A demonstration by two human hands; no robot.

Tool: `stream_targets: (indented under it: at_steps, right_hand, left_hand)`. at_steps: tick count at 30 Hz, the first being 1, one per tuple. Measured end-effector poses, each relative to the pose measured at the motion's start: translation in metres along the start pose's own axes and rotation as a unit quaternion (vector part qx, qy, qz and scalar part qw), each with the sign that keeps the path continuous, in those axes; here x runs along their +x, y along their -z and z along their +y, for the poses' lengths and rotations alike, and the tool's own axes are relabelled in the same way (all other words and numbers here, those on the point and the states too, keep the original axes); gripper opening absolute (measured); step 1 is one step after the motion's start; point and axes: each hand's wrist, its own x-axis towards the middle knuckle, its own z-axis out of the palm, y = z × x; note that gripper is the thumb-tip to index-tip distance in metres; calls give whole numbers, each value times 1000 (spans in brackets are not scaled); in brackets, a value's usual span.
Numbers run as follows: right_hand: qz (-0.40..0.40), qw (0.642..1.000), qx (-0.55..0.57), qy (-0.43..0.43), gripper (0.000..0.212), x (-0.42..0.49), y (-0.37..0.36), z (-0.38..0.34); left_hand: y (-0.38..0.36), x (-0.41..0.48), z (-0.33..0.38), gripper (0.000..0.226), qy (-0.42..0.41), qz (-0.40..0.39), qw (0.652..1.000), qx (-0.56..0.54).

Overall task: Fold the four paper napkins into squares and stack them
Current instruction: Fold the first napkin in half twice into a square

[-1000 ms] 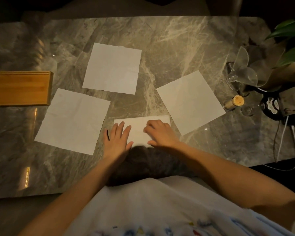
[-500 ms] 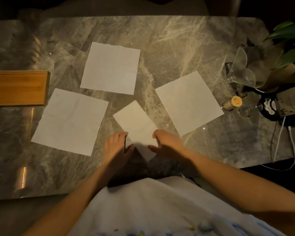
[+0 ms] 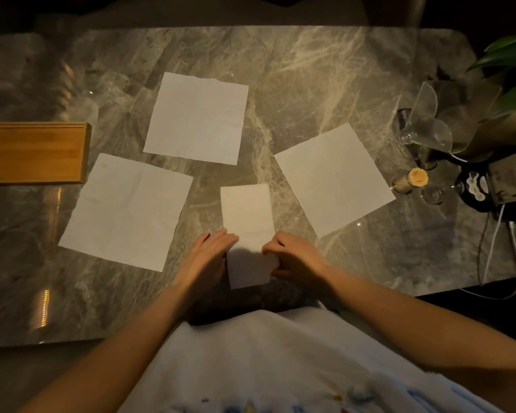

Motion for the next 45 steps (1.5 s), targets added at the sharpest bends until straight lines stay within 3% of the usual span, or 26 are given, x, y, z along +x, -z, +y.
stream_targets:
  at_steps: [5,11,14,17,20,23,25,29,32,37,45]
  right_hand:
    - [32,998,23,-43,15,8,-8,-1]
    - [49,987,123,-89,3,8,-2,-2]
    - [70,970,215,-88,9,5,6,-5]
    - [62,962,255,-78,13,2,7,-7]
    - [73,983,166,-38,36,-9,0,-6]
    - [48,998,18,-42,65,-13,-7,-1]
    - [42,997,5,-71,63,-13,-11,-2]
    - [94,992,38,-82,29,-8,-12,-6]
    - [71,992,28,-105,17,-2,-10,-6]
    - [68,976,67,-195,35,7,-14,-2]
    - [110,968,147,-171,42,6,-10,-9]
  left_hand:
    - [-3,-3,-6,49,-10,3,1000,-5]
    - [1,-4,-8,59,-32,-24,999,18]
    - [2,-6,-7,60,-23,-26,999,22]
    - [0,-6,-2,35,0,35,999,8]
    - [-1,-5,2,21,24,76,997,-6]
    - [0,-6,1,25,31,79,996,-4]
    - [0,-7,0,26,33,79,996,1]
    - [0,-9,1,17,39,72,997,-12]
    - [1,-9,3,18,43,60,997,-13]
    - [2,-6,8,9,82,36,996,-9]
    - [0,-4,18,20,197,67,975,-79]
